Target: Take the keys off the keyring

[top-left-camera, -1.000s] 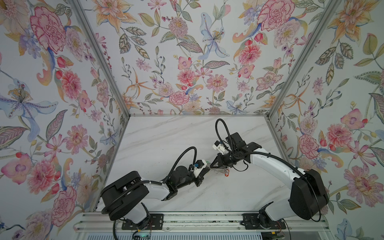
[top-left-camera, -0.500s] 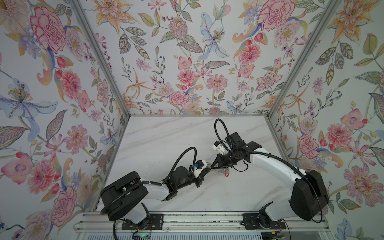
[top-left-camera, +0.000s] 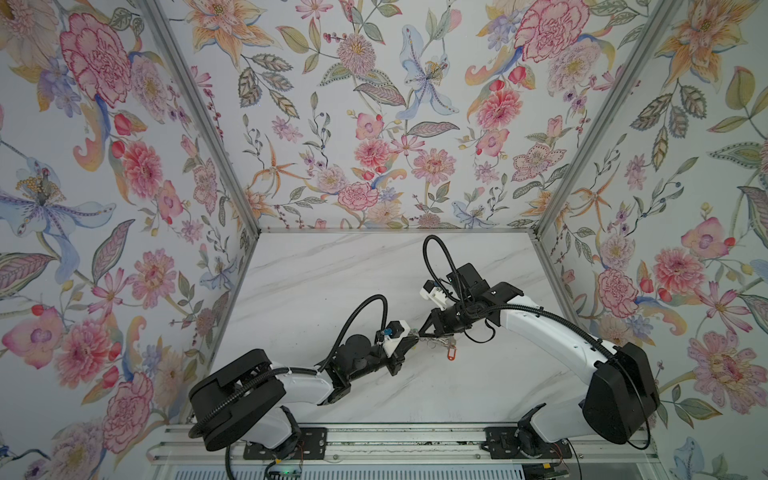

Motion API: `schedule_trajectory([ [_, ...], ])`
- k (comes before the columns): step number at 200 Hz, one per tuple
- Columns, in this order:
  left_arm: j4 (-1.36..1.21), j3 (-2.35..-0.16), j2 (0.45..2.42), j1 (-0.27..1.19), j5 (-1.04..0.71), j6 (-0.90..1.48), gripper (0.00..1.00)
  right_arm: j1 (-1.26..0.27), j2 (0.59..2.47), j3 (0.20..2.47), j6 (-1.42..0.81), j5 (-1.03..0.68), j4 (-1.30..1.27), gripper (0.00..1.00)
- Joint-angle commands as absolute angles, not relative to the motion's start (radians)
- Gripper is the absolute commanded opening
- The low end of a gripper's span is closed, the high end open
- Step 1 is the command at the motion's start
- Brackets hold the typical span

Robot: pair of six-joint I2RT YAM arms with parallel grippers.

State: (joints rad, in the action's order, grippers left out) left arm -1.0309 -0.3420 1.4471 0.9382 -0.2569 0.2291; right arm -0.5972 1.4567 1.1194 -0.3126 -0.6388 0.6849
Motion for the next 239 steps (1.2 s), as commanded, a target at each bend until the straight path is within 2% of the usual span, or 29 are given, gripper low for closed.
schedule_trajectory([
  [1, -1.027, -0.328, 1.456, 0.937, -0.275, 0.247, 0.0, -0.577, 1.424, 1.111, -0.354, -0.652, 0.627, 0.06],
  [41, -1.052, -0.34, 1.485, 0.938, -0.281, 0.259, 0.0, -0.597, 1.414, 1.089, -0.402, -0.68, 0.603, 0.13],
  [71, -1.046, -0.342, 1.478, 0.938, -0.278, 0.255, 0.0, -0.597, 1.416, 1.062, -0.409, -0.665, 0.603, 0.15],
  [102, -1.042, -0.337, 1.471, 0.937, -0.268, 0.251, 0.0, -0.601, 1.402, 1.057, -0.419, -0.633, 0.608, 0.16],
  [136, -1.04, -0.337, 1.475, 0.937, -0.267, 0.247, 0.0, -0.641, 1.403, 1.093, -0.388, -0.577, 0.632, 0.21],
  [174, -1.034, -0.342, 1.473, 0.937, -0.268, 0.244, 0.0, -0.703, 1.456, 1.153, -0.343, -0.519, 0.678, 0.23],
  [239, -1.025, -0.34, 1.459, 0.937, -0.265, 0.239, 0.0, -0.713, 1.495, 1.206, -0.32, -0.424, 0.749, 0.22],
])
